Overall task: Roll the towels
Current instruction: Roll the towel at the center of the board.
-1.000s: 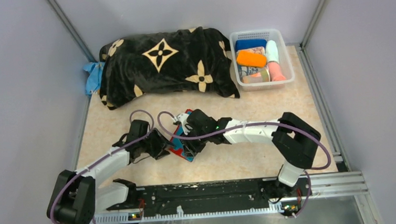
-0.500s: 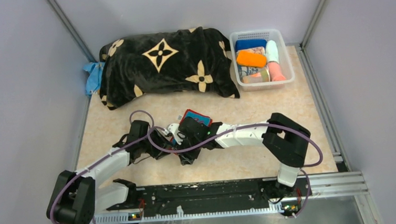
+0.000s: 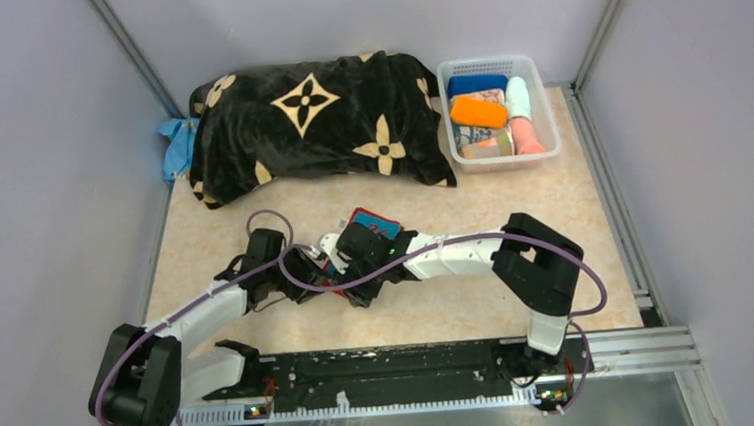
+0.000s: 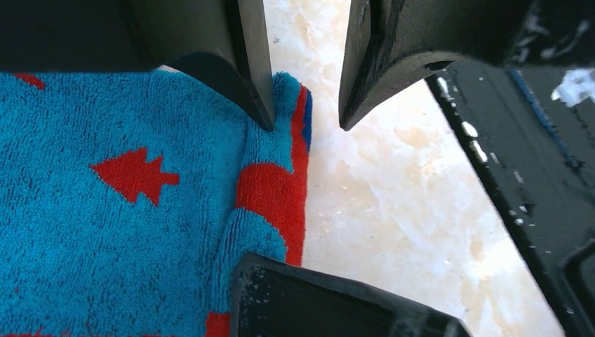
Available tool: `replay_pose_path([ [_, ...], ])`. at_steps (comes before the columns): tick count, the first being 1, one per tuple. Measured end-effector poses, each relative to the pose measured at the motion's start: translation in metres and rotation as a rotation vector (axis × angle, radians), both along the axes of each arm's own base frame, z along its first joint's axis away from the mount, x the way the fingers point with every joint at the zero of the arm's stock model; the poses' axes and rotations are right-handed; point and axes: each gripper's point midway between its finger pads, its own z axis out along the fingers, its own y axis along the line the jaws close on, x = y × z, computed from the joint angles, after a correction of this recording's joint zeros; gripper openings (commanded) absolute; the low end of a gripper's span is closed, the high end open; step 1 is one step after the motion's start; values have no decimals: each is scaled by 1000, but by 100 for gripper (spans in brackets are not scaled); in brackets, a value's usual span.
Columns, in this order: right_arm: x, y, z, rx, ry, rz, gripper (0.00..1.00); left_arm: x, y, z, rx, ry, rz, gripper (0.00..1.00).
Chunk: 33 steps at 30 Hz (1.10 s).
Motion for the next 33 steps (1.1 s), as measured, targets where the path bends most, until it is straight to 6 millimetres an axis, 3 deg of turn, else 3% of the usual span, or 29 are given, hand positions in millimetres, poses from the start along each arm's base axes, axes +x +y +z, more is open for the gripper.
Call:
replay_pose_path([
  [8, 5, -3, -17, -70, -53, -3, 39, 0, 0, 0, 1, 1, 1, 53],
  [18, 9, -3, -25, -199, -285, 1, 38, 1, 1, 0, 3, 0, 5, 54],
  [22, 12, 2, -25, -224, -343, -6, 25, 1, 2, 0, 4, 0, 8, 54],
  [25, 18, 6, -25, -236, -381, -9, 2, 2, 3, 0, 8, -1, 13, 57],
  [30, 16, 8, -23, -222, -365, 26, 0, 4, 13, 6, 50, -24, 36, 73],
  [33, 12, 9, -22, -174, -286, 51, 0, 2, 26, 10, 105, -41, 60, 77],
])
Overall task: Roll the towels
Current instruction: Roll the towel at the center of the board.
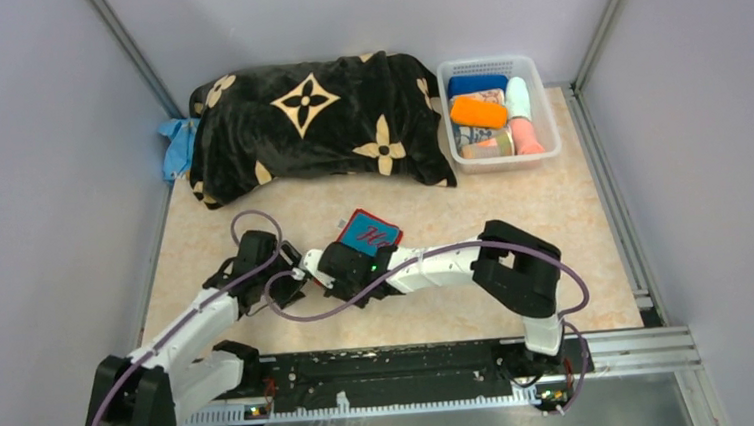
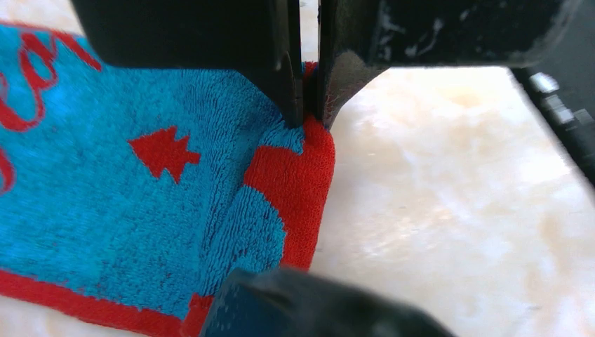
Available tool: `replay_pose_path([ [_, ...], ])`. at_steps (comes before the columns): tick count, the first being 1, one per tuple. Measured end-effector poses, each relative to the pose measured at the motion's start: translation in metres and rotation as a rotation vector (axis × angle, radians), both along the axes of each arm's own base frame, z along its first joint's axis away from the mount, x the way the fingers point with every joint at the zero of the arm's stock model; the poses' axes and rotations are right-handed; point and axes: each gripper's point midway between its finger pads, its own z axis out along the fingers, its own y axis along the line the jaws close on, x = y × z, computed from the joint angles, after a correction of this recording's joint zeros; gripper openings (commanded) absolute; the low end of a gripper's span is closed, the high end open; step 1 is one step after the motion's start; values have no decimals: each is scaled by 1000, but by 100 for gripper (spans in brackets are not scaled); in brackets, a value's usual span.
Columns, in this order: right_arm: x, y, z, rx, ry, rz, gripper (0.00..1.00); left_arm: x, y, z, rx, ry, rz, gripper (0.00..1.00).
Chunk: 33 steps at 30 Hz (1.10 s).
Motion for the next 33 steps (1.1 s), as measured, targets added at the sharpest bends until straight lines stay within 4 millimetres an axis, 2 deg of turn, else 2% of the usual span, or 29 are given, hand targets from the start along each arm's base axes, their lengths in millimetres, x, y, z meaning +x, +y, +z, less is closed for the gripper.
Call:
replay_pose_path([
  [5, -17, 6, 2, 129, 255, 39, 0, -9, 18, 7, 63, -18, 40, 81],
  [9, -26, 4, 8, 253, 502, 27, 0, -15, 24, 14, 71, -38, 48, 82],
  [16, -14, -5, 24, 457, 851, -59, 0, -25, 18, 20, 33, -34, 13, 81],
  [23, -14, -12, 14, 505, 1058, -129, 0, -25, -5, 20, -72, -7, -51, 77],
  [29, -12, -15, 3, 515, 1166, -180, 0, -18, -12, 12, -92, 19, -66, 63],
  [33, -9, -15, 3, 523, 1187, -195, 0, -13, -14, 3, -85, 38, -65, 61],
])
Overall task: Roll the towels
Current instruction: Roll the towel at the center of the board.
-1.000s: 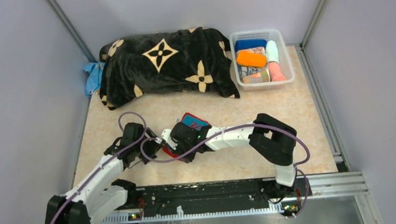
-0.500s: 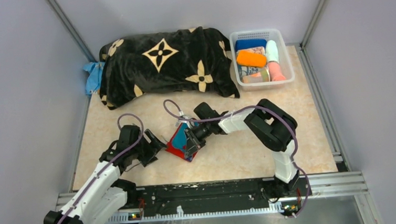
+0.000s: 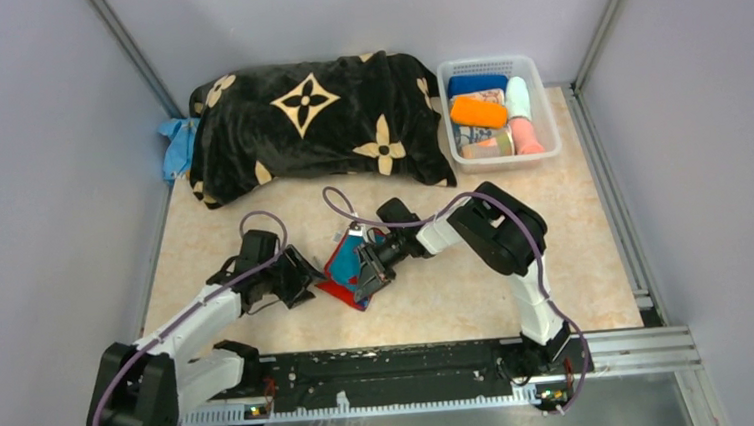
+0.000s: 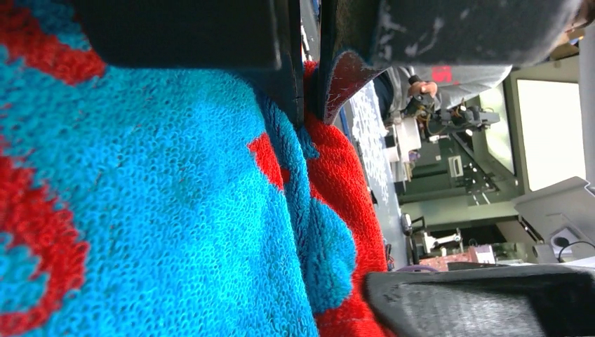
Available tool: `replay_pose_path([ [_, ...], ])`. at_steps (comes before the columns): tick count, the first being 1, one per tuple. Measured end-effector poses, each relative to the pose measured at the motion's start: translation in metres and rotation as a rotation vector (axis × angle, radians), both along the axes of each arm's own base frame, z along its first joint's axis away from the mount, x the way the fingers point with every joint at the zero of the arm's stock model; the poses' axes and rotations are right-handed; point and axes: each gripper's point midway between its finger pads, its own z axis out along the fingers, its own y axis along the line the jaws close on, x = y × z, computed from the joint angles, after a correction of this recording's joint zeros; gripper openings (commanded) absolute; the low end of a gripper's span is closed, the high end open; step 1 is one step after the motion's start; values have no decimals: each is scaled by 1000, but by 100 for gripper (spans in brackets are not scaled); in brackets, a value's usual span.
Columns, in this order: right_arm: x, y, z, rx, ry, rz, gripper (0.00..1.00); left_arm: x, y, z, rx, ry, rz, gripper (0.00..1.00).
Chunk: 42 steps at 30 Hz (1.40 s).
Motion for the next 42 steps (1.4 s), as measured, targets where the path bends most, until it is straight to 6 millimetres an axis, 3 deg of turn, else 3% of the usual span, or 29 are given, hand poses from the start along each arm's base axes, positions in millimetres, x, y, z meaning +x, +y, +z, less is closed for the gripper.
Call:
replay_pose_path([
  [9, 0, -3, -4, -20, -8, 1, 2, 11, -4, -12, 15, 29, -9, 47],
  [15, 7, -5, -1, -52, -92, -18, 19, 9, 3, -15, 53, 34, -4, 34],
  [26, 16, -7, 31, -209, -624, -41, 40, 12, 3, -18, 73, 61, -3, 30],
  [34, 0, 7, 67, -204, -1000, 2, 52, 12, 3, -18, 75, 61, -4, 30],
  [39, -12, 15, 61, -239, -1146, 58, 54, 12, 3, -18, 76, 60, -6, 31],
  [42, -12, 13, 44, -310, -1213, 86, 55, 12, 3, -18, 75, 60, -7, 31],
])
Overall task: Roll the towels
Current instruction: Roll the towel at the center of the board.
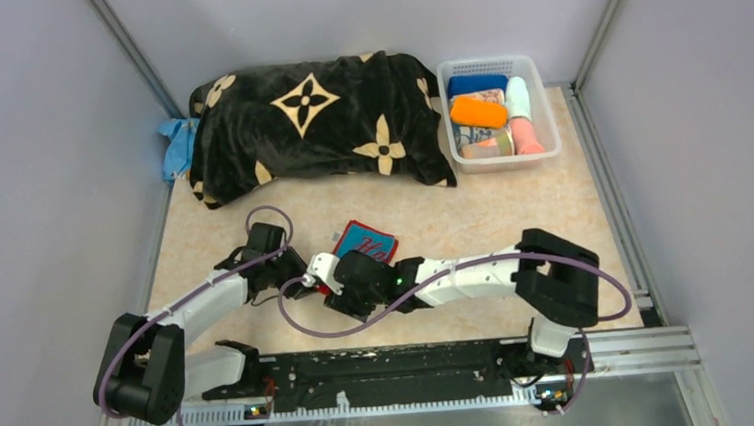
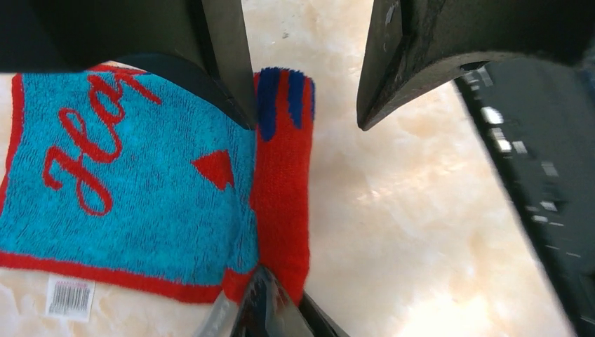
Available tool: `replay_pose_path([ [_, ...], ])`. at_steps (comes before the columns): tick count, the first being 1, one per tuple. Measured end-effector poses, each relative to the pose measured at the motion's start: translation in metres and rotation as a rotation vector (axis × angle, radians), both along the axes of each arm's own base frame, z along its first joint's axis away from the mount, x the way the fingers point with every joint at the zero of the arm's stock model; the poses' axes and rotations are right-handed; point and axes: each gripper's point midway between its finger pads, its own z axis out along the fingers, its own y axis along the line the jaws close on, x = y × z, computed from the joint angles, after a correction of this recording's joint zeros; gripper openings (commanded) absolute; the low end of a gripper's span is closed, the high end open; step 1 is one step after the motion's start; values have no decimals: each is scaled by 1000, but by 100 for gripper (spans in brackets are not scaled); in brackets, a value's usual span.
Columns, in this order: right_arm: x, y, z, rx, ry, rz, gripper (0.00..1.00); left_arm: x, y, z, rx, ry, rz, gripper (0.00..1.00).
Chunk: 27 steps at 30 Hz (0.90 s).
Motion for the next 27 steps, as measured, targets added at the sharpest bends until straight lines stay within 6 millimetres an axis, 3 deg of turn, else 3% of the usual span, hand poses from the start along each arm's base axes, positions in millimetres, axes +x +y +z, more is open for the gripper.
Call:
replay_pose_path([
  [7, 3, -12, -44, -163, -85, -9, 49, 0, 0, 0, 0, -1, 0, 32],
  [10, 1, -10, -44, -170, -109, -4, 44, 0, 0, 0, 1, -1, -1, 32],
  [17, 2, -9, -44, -181, -122, -8, 44, 0, 0, 0, 3, -4, -7, 33],
  [20, 3, -10, -44, -186, -126, -11, 34, 0, 0, 0, 4, -4, -9, 33],
  [25, 0, -10, -45, -190, -110, -1, 0, 1, 0, 1, 5, -5, -12, 41],
  [27, -3, -8, -46, -179, -85, 5, 0, 2, -1, 2, 5, -12, -14, 46],
])
